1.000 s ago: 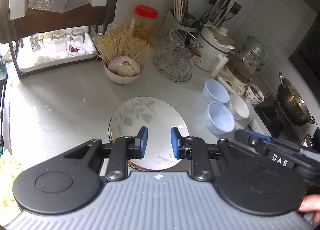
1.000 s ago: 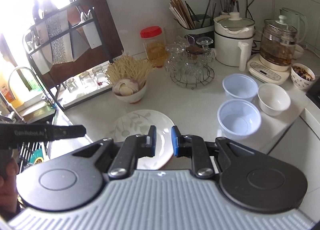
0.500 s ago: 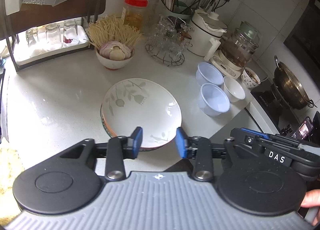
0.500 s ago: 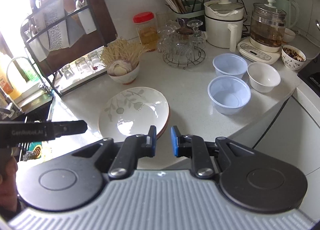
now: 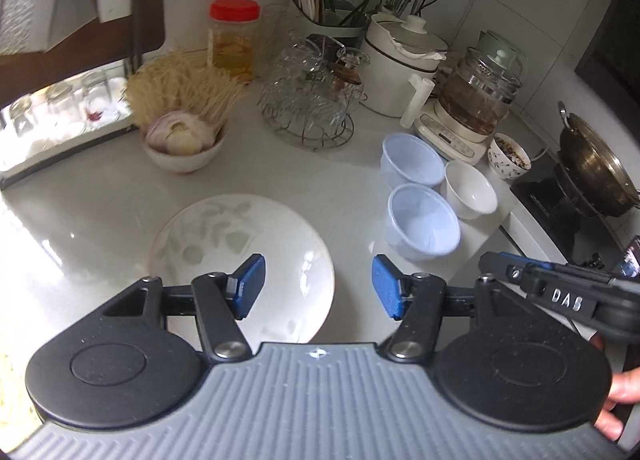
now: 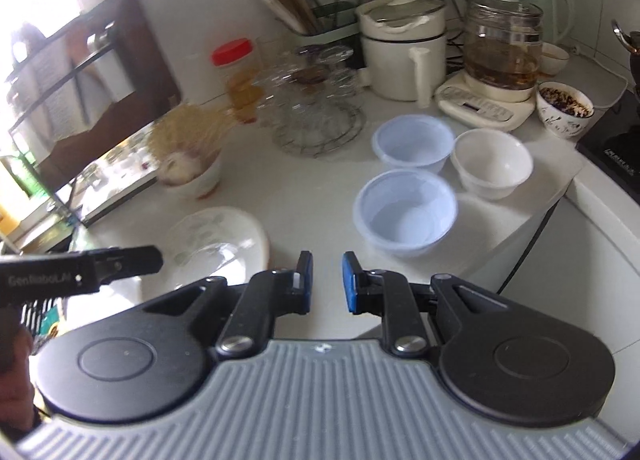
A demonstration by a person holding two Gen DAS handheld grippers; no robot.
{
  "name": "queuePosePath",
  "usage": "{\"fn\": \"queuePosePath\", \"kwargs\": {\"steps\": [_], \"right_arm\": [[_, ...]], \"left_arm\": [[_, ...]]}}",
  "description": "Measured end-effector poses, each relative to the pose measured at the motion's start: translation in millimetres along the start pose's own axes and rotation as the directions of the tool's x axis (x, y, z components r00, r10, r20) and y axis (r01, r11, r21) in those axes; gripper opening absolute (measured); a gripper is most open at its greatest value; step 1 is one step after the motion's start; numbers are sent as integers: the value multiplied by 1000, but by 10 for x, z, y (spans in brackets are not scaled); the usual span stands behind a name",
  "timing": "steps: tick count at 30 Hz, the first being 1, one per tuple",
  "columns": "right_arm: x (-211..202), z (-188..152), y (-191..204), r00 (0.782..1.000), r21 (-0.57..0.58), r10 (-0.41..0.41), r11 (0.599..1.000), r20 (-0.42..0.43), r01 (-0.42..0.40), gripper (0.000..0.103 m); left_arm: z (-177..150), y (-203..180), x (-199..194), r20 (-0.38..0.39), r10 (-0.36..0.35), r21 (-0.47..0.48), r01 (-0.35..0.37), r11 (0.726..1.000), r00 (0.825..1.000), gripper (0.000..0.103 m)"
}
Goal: Organize plates and bowls
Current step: 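Move both grippers to the light-blue plastic bowl and close on its rim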
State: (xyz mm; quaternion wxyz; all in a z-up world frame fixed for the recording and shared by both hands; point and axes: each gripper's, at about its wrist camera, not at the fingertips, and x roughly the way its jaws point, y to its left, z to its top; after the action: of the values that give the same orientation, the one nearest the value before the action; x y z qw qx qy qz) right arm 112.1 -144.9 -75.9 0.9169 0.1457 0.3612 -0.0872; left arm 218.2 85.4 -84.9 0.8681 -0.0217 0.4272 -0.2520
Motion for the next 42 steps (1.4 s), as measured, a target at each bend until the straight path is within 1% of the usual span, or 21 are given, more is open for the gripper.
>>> {"fn": "queuePosePath", "kwargs": {"steps": [3, 7, 11, 15, 18, 22, 24, 25, 26, 27, 29, 32, 36, 37, 42], "right_arm": [[126, 179, -191, 1000, 10, 3, 1000, -7, -3, 20], [300, 375, -417, 1000, 23, 18, 1000, -19, -18, 20], [467, 489, -634, 999, 37, 32, 999, -38, -31, 20], [643, 545, -882, 997, 72, 29, 997, -69, -24, 20], [793, 565, -1038, 995, 72, 0, 997, -95, 7, 20], [996, 597, -1280, 992, 122, 5, 993, -125, 10, 20], [1125, 617, -1382, 988, 148, 15, 989, -155, 8, 21], [1175, 621, -1421, 987, 155, 11, 988, -163, 14, 33], [1214, 627, -1452, 987, 162, 12, 987, -163, 15, 48], [1242, 627, -1482, 987, 167, 21, 986, -161, 6, 52], [1304, 632, -1523, 983, 173, 49, 985, -175, -18, 51], [1392, 623, -1565, 976, 180, 87, 982, -197, -52, 51], [1530, 594, -1582, 961, 184, 129, 979, -243, -85, 50], [1553, 589, -1586, 958, 186, 141, 978, -248, -96, 50], [1641, 566, -1595, 945, 195, 182, 972, -272, -131, 36]], "left_arm": [[146, -138, 168, 11, 6, -21, -6, 1000, 1000, 65], [329, -323, 430, 15, 30, -22, -30, 999, 999, 64], [462, -497, 699, 10, 55, -9, -55, 998, 998, 64], [532, -626, 985, -5, 69, 2, -69, 998, 998, 64], [535, -664, 1233, -40, 48, -17, -49, 999, 998, 64], [522, -696, 1549, -108, 0, -35, -4, 999, 994, 64], [505, -731, 1675, -137, -12, -47, 6, 999, 990, 64], [498, -739, 1727, -151, -17, -56, 8, 998, 988, 63], [499, -749, 1776, -162, -23, -63, 13, 998, 987, 63], [483, -766, 1827, -172, -26, -69, 14, 997, 985, 62], [476, -788, 1916, -195, -28, -85, 11, 996, 980, 55], [469, -789, 2054, -229, -59, -130, 30, 991, 972, 47], [452, -811, 2179, -250, -61, -150, 24, 988, 966, 42], [450, -808, 2187, -249, -65, -162, 25, 987, 966, 39], [453, -811, 2250, -244, -62, -184, 17, 983, 968, 28]]}}
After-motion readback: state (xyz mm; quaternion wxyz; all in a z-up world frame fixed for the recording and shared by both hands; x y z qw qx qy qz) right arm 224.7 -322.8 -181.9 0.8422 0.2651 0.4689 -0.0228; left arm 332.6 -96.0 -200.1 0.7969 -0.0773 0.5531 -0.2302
